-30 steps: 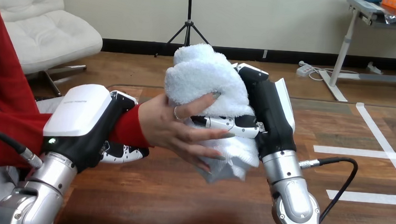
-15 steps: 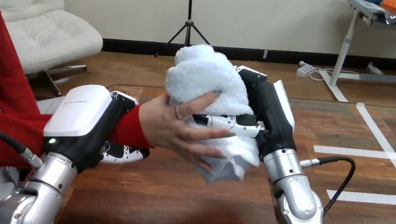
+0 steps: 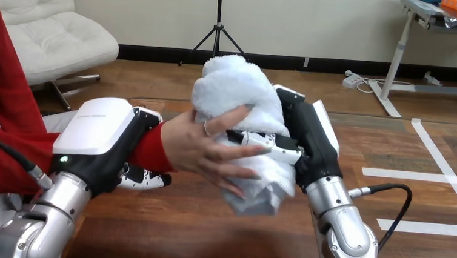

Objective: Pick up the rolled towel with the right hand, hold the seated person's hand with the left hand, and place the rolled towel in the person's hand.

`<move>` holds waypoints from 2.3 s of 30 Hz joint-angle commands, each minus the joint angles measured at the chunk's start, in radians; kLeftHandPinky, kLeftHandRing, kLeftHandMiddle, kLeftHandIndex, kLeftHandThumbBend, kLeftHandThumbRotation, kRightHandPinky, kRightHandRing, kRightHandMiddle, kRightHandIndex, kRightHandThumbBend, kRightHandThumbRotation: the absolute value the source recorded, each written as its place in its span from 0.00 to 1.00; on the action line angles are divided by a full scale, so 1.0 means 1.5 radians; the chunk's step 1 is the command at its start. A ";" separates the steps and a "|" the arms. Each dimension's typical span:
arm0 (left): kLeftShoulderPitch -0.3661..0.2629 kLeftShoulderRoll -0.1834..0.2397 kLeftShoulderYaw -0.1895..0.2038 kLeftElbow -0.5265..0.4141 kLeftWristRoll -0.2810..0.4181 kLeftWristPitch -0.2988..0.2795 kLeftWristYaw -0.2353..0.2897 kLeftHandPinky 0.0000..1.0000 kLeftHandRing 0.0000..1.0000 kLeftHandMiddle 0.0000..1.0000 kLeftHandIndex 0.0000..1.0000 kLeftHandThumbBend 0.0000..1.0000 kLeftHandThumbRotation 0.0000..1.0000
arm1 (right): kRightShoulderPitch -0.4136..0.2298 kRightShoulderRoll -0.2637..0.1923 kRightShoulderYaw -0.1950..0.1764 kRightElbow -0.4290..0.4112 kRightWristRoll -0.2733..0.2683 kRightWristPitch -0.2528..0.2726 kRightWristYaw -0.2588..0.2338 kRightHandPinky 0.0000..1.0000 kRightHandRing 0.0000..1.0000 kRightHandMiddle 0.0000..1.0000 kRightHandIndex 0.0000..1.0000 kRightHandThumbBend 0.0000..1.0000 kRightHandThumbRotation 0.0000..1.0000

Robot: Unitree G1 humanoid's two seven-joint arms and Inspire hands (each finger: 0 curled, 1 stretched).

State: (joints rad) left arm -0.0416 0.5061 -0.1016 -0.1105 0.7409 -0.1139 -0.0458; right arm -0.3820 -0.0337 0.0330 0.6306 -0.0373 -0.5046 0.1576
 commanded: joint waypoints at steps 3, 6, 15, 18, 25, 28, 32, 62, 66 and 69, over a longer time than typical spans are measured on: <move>-0.028 0.002 0.011 -0.057 0.007 0.002 0.009 0.42 0.52 0.57 0.56 0.78 0.10 | -0.013 -0.018 0.006 -0.041 0.008 0.007 0.032 0.46 0.56 0.64 0.65 0.64 0.88; -0.022 0.000 0.014 -0.060 0.004 0.002 0.014 0.45 0.55 0.60 0.58 0.78 0.13 | -0.009 -0.027 0.005 -0.052 0.014 0.025 0.046 0.49 0.59 0.67 0.68 0.69 0.94; -0.002 -0.006 0.022 -0.065 0.009 -0.003 0.047 0.51 0.61 0.64 0.64 0.79 0.26 | 0.013 -0.047 -0.006 -0.110 0.059 0.099 0.106 0.59 0.70 0.76 0.78 0.96 0.99; 0.007 -0.009 0.024 -0.062 0.010 -0.013 0.072 0.51 0.61 0.64 0.64 0.82 0.29 | 0.021 -0.056 -0.008 -0.129 0.068 0.116 0.122 0.65 0.74 0.79 0.82 0.99 1.00; 0.025 -0.008 0.026 -0.056 0.003 -0.028 0.103 0.52 0.61 0.65 0.66 0.88 0.36 | 0.039 -0.069 -0.017 -0.168 0.090 0.148 0.144 0.71 0.80 0.84 0.88 1.00 1.00; 0.033 -0.014 0.027 -0.049 -0.004 -0.035 0.120 0.55 0.63 0.66 0.67 0.94 0.42 | 0.047 -0.075 -0.021 -0.187 0.100 0.168 0.150 0.75 0.82 0.86 0.90 1.00 1.00; 0.045 -0.012 0.027 -0.051 -0.007 -0.034 0.119 0.58 0.65 0.68 0.69 0.98 0.47 | 0.057 -0.083 -0.027 -0.207 0.110 0.179 0.159 0.78 0.84 0.87 0.92 1.00 1.00; 0.106 -0.028 0.028 -0.039 -0.106 -0.073 0.105 0.67 0.75 0.79 0.81 1.00 0.92 | 0.099 -0.094 -0.059 -0.251 0.144 0.212 0.162 0.86 0.87 0.89 0.92 1.00 1.00; 0.113 -0.034 0.028 -0.032 -0.121 -0.085 0.112 0.65 0.75 0.79 0.81 1.00 0.98 | 0.107 -0.093 -0.060 -0.260 0.150 0.213 0.163 0.87 0.88 0.89 0.92 1.00 1.00; 0.122 -0.046 0.030 -0.033 -0.139 -0.086 0.110 0.63 0.76 0.80 0.82 1.00 0.99 | 0.115 -0.091 -0.062 -0.267 0.153 0.212 0.162 0.88 0.88 0.89 0.92 1.00 1.00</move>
State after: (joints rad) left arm 0.1455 0.4654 -0.0738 -0.1594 0.5722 -0.2210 0.1083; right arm -0.1972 -0.1737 -0.0461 0.2886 0.1656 -0.1815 0.3997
